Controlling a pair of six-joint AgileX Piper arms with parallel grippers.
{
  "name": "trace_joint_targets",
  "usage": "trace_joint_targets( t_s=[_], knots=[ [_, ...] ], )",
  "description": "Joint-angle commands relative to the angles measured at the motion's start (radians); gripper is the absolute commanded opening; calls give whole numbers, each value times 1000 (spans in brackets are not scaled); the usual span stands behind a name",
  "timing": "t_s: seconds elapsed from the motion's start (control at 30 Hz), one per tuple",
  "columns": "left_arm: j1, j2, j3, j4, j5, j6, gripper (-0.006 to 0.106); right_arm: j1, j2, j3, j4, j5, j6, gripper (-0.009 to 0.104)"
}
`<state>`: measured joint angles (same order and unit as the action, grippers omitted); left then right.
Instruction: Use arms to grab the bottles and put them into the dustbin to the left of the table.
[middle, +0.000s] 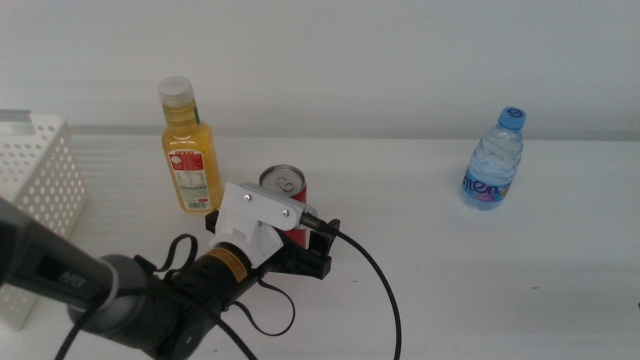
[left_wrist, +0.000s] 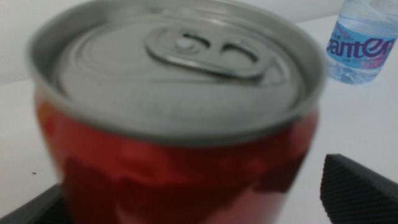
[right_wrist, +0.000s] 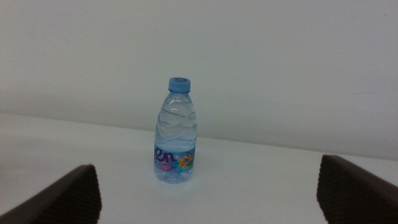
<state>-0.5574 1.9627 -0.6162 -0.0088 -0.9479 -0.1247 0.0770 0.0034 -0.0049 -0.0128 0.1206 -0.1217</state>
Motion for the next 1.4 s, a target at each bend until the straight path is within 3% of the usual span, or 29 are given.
trace_joint_targets(
  t_s=[0.0,1.0,1.17,1.37],
  knots=[
    [-9,17,-21,9,-8,-12,94,-8,-39,43,-6,-7,-7,93],
    [-9,61,-119,-34,48,-12,92,-8,-39,43,-6,-7,-7,93],
    [-9,61,-119,-44,59,-11,80,-8,-39,43,-6,-7,-7,93],
    [-9,61,-119,-44,88,-11,47,-8,-39,43,-6,-7,-7,93]
  ],
)
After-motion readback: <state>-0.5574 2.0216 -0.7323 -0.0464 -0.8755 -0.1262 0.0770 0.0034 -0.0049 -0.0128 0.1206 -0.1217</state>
